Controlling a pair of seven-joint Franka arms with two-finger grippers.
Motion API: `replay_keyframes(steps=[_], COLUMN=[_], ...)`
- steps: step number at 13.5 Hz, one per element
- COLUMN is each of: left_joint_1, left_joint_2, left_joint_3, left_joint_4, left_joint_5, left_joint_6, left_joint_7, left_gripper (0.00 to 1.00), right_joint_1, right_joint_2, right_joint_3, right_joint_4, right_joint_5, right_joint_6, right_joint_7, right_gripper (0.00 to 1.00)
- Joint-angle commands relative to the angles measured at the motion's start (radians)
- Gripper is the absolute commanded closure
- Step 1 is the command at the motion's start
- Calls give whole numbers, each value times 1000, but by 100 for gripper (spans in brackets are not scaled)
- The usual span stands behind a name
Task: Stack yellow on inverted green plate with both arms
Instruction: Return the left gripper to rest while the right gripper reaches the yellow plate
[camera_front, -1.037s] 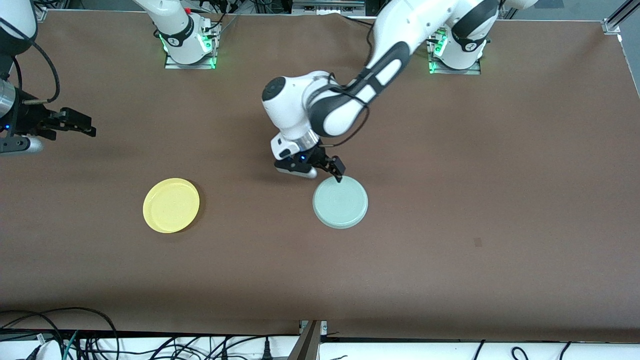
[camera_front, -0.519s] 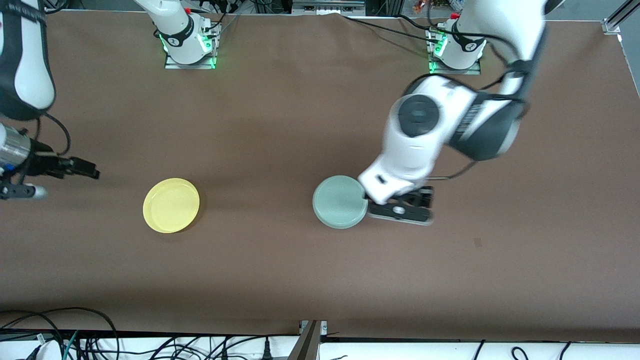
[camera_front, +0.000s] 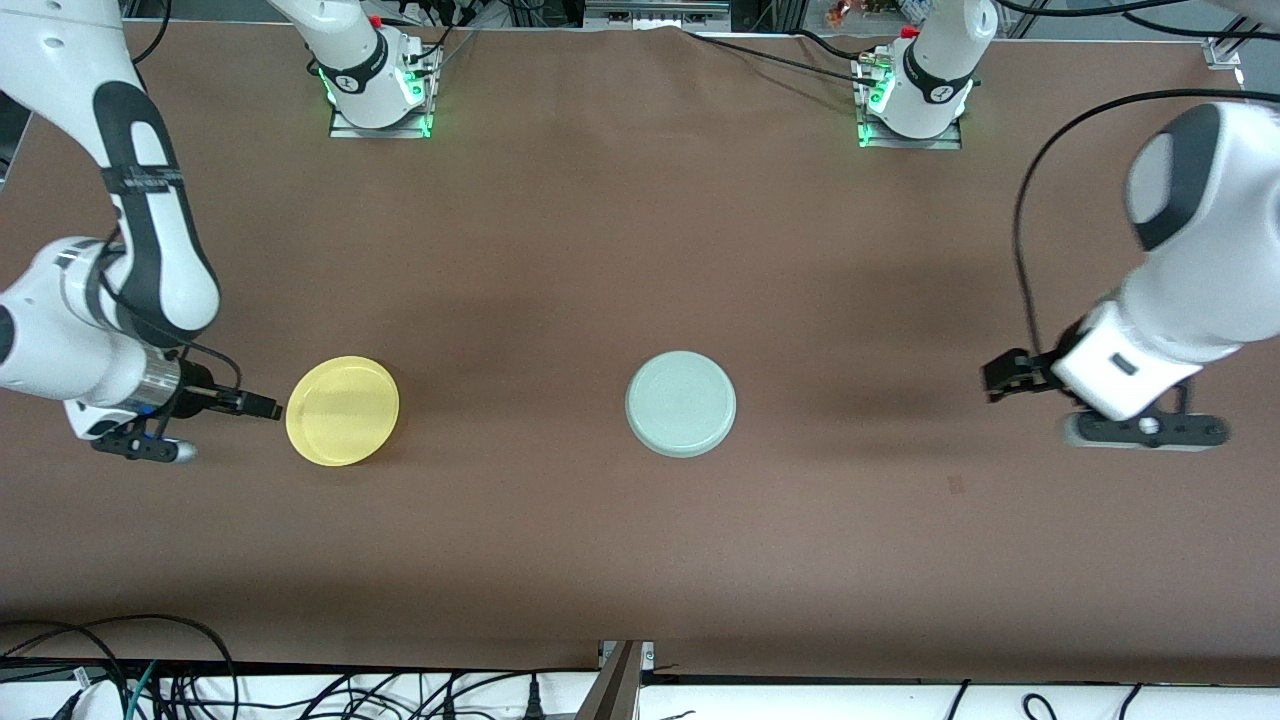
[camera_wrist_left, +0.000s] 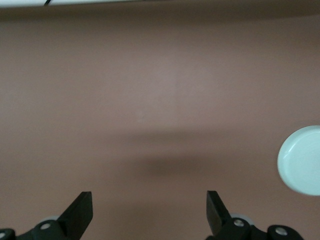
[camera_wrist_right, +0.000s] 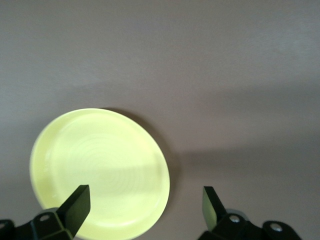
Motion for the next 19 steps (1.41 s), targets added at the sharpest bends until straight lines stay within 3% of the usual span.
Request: replay_keyframes(steps=[1,4,6,8,9,10,11,17,19], left_joint_1=[20,54,63,56,52,54,54,54,49], left_joint_2=[-98,-138,-138,-134,-129,-118,-115,-81,-80], left_joint_3=[61,61,64,63,62,61,61,61,61], left_joint_4=[-67,-107,-116,-115,-107,-100,-97,-49,-49], left_joint_5=[-93,-96,-92,-84,-83,-81,-81,-82,-79], left_joint_6=[-67,-90,-86,-92,-93,-93,-93,-93,-93], left_joint_7=[20,31,49,49,46,45,45,43,42], left_gripper=[0,0,0,0,0,0,0,0,0], right_joint_1=[-9,-8,-9,-9,-9,-9,-8,-6,-3], right_joint_2=[-33,-7,12,13,18,21,21,-46,-73], right_joint_3=[8,23,37,37,37,37,37,63,127], right_joint_4=[-153,-235,-235,-235,-234,-234,-235,-212,-156], right_joint_5=[21,127,139,145,150,151,151,162,176], right_joint_6=[180,331,346,348,348,348,348,310,222], right_joint_7=[-112,-146,-190,-190,-190,-192,-193,-112,36], right_gripper=[8,11,36,70,77,95,100,100,100])
